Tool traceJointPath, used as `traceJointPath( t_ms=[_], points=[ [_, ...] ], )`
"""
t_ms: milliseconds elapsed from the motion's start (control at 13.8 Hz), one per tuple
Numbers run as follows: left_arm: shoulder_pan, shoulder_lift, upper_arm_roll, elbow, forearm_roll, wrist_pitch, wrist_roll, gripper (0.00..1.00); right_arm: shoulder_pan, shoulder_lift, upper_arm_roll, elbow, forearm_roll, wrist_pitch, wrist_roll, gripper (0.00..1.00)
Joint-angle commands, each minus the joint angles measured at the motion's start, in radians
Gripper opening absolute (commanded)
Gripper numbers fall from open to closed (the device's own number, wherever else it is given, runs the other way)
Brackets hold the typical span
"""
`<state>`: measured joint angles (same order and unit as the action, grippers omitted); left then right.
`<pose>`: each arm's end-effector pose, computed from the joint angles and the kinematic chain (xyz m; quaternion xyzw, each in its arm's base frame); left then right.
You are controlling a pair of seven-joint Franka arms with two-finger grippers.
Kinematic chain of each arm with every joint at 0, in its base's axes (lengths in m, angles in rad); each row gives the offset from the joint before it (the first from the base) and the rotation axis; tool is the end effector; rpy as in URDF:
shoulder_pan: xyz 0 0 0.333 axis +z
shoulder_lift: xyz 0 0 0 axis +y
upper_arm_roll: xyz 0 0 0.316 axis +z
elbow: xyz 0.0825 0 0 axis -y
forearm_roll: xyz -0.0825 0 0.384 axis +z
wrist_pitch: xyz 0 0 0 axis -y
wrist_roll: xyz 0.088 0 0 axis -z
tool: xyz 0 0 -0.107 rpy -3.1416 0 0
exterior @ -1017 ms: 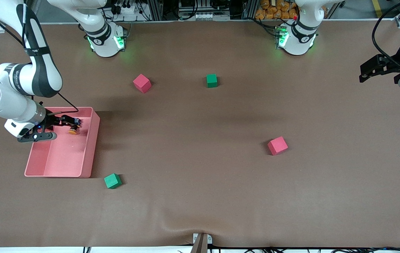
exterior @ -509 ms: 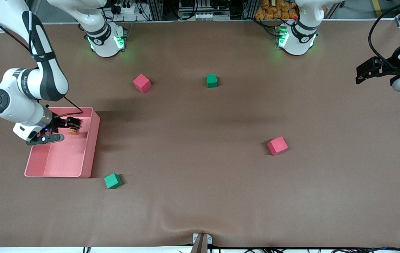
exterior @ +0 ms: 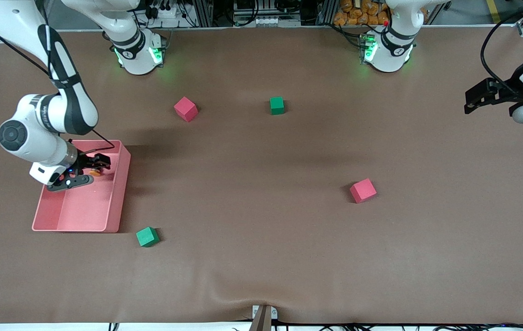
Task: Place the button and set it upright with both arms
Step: 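Lower the right gripper into the tray over the yellow button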
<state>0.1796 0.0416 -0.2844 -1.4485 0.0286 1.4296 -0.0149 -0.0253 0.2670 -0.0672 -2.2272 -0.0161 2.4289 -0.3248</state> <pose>0.5502 -0.0507 0.6473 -0.9986 0.0434 0.0289 0.0101 0.5389 -0.0503 0.2473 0.9918 0.1229 -0.0346 0.0069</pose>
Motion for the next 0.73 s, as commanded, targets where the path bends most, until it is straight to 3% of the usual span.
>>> traceJointPath(
  t_ms=[0, 291, 654],
  points=[
    [-0.005, 0.011, -0.004, 0.004, -0.001, 0.017, 0.009, 1.0, -0.024, -0.015, 0.0, -0.083, -0.015, 0.097, -0.013, 1.0],
    [-0.02, 0.023, -0.007, 0.005, -0.018, 0.06, 0.003, 1.0, -0.08, -0.017, 0.0, -0.114, -0.015, 0.098, -0.014, 1.0],
    [-0.022, 0.032, -0.012, 0.002, -0.019, 0.06, -0.022, 1.0, -0.079, -0.006, 0.001, -0.134, -0.013, 0.108, 0.004, 1.0]
  ],
)
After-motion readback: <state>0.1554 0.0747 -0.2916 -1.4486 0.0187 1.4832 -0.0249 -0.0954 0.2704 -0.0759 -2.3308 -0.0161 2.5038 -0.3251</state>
